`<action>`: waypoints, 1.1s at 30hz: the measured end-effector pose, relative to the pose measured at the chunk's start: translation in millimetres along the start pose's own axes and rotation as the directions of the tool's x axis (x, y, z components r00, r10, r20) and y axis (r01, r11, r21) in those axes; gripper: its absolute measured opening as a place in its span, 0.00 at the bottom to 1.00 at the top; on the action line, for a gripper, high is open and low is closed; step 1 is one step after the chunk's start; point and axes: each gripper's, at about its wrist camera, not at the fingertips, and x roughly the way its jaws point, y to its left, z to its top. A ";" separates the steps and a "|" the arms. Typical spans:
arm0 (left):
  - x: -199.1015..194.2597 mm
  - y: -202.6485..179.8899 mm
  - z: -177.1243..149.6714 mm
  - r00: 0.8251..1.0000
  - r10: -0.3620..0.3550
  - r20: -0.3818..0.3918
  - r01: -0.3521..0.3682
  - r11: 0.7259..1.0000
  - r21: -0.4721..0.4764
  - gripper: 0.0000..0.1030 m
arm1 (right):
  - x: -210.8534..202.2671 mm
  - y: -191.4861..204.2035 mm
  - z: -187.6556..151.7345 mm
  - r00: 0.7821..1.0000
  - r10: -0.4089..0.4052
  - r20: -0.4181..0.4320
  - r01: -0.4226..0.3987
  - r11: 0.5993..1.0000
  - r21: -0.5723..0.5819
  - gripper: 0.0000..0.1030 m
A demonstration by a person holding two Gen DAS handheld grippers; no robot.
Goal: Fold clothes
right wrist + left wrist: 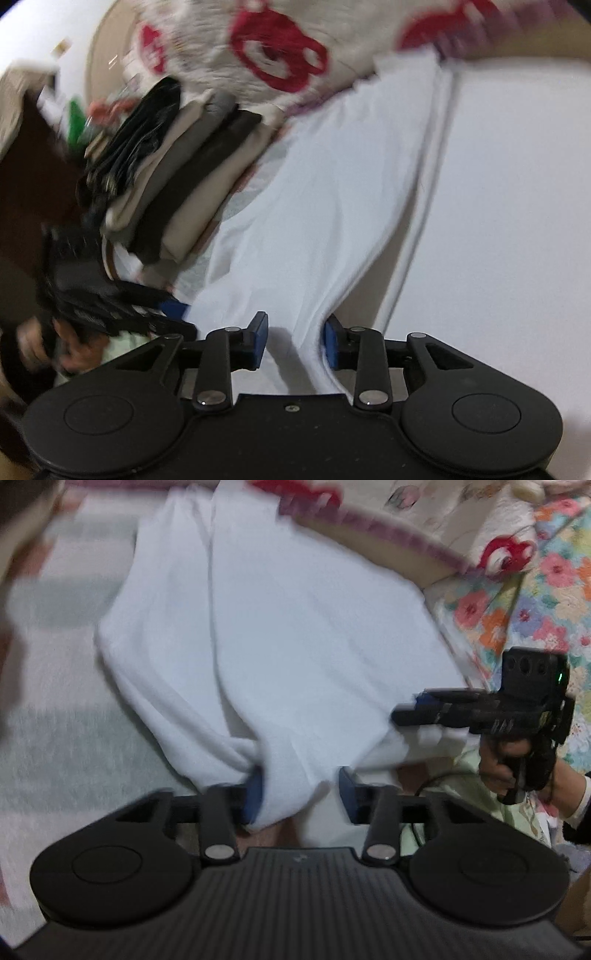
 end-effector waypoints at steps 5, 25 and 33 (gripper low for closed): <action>-1.1 2.9 6.5 0.999 -0.025 0.020 0.025 0.999 -0.037 0.12 | -2.7 12.2 2.9 1.000 0.017 0.000 -0.017 0.991 -0.135 0.36; -42.9 2.0 -2.3 0.983 0.139 -0.120 -0.137 0.990 0.028 0.00 | 6.1 -24.2 -9.7 0.907 0.407 -0.112 -0.355 0.879 0.318 0.12; -22.4 -1.4 -26.0 0.958 0.194 -0.210 -0.190 0.981 0.040 0.04 | 13.5 -10.8 -44.0 0.942 0.240 -0.234 -0.180 0.951 0.250 0.15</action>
